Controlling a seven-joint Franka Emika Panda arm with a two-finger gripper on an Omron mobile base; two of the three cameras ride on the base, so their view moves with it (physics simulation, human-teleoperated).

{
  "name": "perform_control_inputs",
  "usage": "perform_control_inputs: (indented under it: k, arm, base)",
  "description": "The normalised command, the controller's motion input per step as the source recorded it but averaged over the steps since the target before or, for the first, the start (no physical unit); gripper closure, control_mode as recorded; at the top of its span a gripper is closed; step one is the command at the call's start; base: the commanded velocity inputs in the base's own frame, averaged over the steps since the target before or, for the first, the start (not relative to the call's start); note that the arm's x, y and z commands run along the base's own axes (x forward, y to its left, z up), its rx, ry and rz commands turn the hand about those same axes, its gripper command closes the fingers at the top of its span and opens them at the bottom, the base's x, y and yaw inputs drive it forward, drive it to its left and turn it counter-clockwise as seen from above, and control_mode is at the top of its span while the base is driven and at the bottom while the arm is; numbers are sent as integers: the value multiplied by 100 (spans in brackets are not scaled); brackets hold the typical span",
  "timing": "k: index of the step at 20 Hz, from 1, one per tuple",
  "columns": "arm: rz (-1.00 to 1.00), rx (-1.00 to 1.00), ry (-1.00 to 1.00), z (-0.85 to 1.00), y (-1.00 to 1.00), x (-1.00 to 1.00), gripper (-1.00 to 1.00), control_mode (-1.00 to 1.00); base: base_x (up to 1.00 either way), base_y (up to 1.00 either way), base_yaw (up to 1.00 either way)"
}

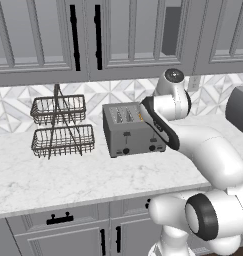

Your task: Start the toaster. Once the lever pops up, take the bread to the plate on the dining counter.

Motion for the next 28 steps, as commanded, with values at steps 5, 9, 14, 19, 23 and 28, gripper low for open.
perform_control_inputs:
  k: [5,9,14,19,23,28]
  arm:
    - [0,0,0,0,0,0,-100,-100]
    - [0,0,0,0,0,0,-100,-100]
    - [0,0,0,0,0,0,-100,-100]
    - [0,0,0,0,0,0,-100,-100]
    - [0,0,0,0,0,0,-100,-100]
    - [0,0,0,0,0,0,-100,-100]
  base:
    - [0,0,0]
    - [0,0,0]
    - [0,0,0]
    - [0,0,0]
    - [0,0,0]
    - [0,0,0]
